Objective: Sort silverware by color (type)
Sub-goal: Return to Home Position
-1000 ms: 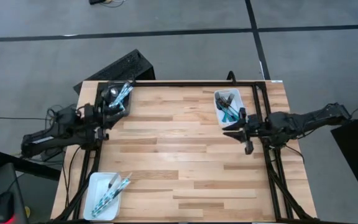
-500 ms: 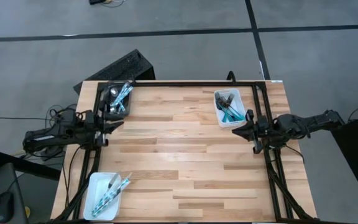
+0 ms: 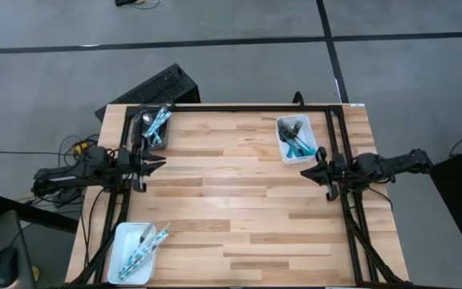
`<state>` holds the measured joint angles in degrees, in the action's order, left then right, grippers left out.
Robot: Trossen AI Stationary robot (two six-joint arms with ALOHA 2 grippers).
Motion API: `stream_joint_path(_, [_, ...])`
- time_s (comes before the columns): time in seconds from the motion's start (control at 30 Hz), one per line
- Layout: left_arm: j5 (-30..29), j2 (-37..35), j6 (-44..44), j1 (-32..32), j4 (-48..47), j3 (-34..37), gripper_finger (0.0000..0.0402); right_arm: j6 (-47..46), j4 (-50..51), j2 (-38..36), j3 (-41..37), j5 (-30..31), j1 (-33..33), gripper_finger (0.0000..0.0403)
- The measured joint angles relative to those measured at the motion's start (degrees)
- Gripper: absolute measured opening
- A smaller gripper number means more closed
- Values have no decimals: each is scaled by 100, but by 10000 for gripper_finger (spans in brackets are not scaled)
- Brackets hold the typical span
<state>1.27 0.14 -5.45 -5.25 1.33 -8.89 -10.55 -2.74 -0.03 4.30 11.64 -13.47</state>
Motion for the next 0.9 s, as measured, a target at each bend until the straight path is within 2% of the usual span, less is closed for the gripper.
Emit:
stream_joint_path(0.23, [1,2,-33,-1,721,545,41,-9,-335,13,-366,0,0,30])
stream_joint_path(0.53, [14,0,65,-1,1009,825,41,39,-283,13,-366,-173,-4,30])
stream_joint_path(0.9, [96,9,83,43,928,831,41,93,-284,11,-366,-126,0,30])
